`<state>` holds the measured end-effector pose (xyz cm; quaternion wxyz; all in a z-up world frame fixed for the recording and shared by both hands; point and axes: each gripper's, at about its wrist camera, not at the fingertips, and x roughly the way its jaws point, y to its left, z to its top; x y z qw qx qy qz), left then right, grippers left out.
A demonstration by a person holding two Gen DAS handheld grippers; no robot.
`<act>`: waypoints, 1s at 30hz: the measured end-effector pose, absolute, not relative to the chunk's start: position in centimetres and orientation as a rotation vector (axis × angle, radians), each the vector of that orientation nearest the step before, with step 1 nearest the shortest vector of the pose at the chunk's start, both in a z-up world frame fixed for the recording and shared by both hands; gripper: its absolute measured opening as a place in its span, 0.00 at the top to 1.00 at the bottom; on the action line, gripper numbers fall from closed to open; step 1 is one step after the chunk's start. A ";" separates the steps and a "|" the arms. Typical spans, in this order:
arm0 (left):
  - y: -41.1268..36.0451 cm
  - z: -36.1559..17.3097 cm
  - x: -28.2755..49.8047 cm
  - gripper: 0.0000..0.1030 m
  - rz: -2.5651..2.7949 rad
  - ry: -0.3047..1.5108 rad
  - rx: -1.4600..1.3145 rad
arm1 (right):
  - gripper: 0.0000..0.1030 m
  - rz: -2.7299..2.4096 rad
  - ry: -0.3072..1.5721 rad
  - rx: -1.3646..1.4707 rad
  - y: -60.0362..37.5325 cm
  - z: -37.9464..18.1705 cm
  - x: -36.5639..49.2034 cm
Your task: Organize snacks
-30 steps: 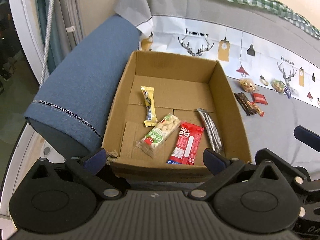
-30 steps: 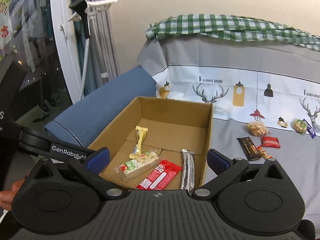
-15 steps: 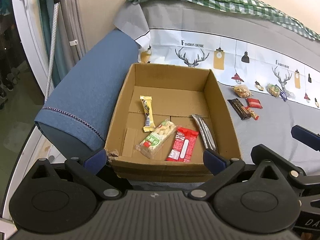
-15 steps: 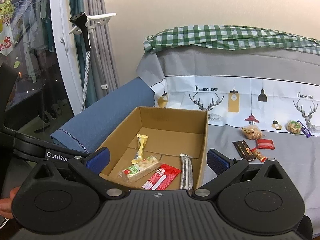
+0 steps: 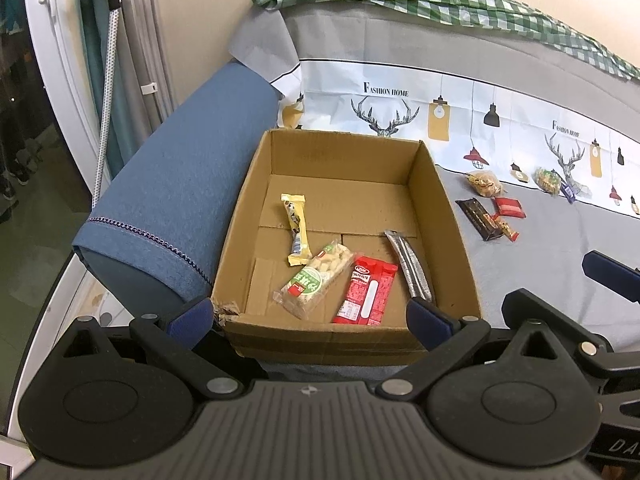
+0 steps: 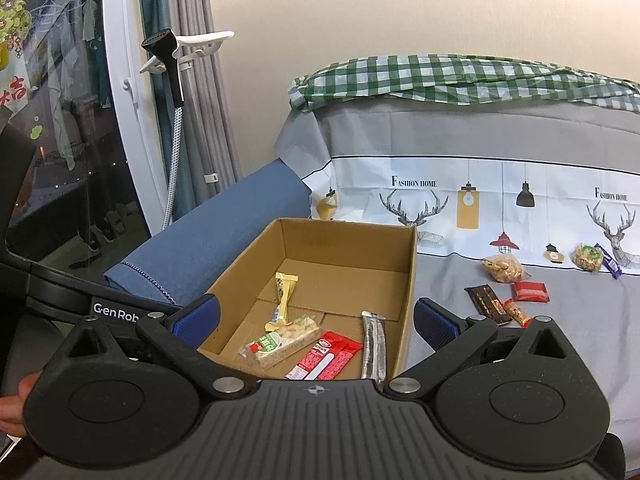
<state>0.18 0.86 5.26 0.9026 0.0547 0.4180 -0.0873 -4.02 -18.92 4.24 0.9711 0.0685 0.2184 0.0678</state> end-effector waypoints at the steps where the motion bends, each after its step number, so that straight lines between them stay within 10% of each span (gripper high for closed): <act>1: 0.9 5.3 0.2 0.00 -0.180 0.864 0.115 | 0.01 0.138 0.442 0.140 -18.9 4.2 -4.0; 30: -1.5 3.7 2.4 0.00 -0.184 0.925 0.201 | 0.01 0.138 0.501 0.227 -20.9 2.0 -2.3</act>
